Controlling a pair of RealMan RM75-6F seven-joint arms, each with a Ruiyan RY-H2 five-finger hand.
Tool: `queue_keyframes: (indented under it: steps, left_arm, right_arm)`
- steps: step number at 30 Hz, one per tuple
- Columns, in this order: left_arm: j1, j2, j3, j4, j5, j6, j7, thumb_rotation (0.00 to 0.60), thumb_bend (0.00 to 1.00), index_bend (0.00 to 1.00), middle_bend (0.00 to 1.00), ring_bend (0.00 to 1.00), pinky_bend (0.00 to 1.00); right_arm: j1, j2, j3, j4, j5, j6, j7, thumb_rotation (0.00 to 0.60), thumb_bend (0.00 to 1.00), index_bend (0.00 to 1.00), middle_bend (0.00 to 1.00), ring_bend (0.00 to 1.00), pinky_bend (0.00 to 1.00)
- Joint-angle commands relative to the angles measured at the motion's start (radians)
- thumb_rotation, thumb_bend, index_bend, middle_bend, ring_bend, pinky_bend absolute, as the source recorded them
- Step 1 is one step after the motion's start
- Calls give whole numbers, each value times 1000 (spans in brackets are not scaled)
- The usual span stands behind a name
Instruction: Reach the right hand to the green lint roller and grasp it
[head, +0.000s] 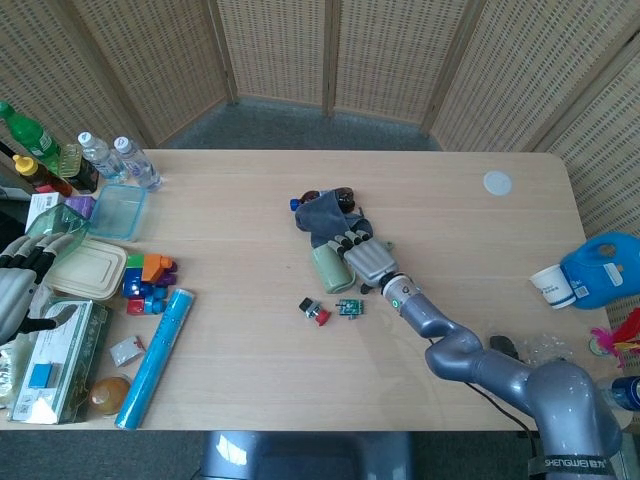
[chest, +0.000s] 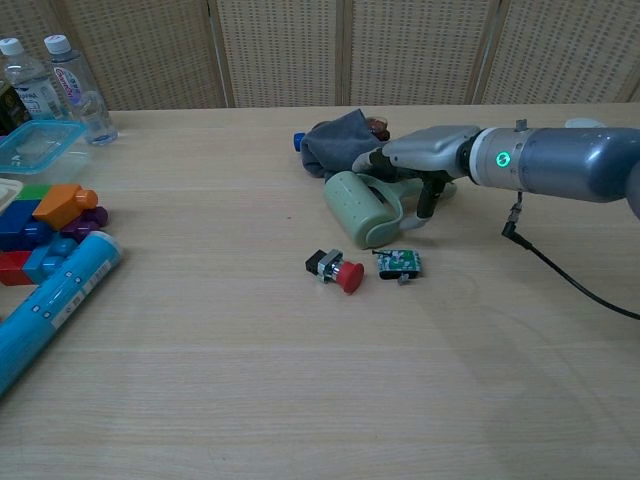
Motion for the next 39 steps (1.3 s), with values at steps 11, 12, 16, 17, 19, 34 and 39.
queue_keyframes:
  steps: [11, 12, 16, 17, 19, 34, 39]
  left_arm:
    - [10, 5, 7, -1, 12, 10, -12, 600, 308, 0, 0, 0, 0]
    - [12, 5, 7, -2, 15, 13, -14, 600, 307, 0, 0, 0, 0]
    - [16, 6, 9, -1, 20, 19, -17, 600, 305, 0, 0, 0, 0]
    - [17, 6, 9, -2, 20, 20, -18, 600, 304, 0, 0, 0, 0]
    - [18, 7, 9, -2, 22, 23, -20, 600, 303, 0, 0, 0, 0]
    - [24, 4, 12, 3, 36, 31, -40, 600, 284, 0, 0, 0, 0]
    - [28, 2, 12, 8, 39, 36, -48, 600, 284, 0, 0, 0, 0]
  right_arm:
    - [44, -43, -15, 88, -5, -39, 23, 600, 314, 254, 241, 39, 0]
    - [46, -45, -16, 92, -6, -40, 27, 600, 317, 278, 263, 61, 0]
    - [47, -48, -18, 98, -11, -32, 39, 600, 320, 342, 324, 120, 0]
    - [47, -47, -19, 97, -13, -29, 41, 600, 320, 354, 339, 136, 0]
    - [46, -43, -20, 93, -18, -18, 43, 600, 323, 375, 370, 166, 9]
    - [19, 5, -18, 26, -18, 52, 47, 600, 384, 506, 543, 388, 306]
    - [3, 61, -9, -55, -12, 95, 16, 600, 385, 507, 546, 393, 313]
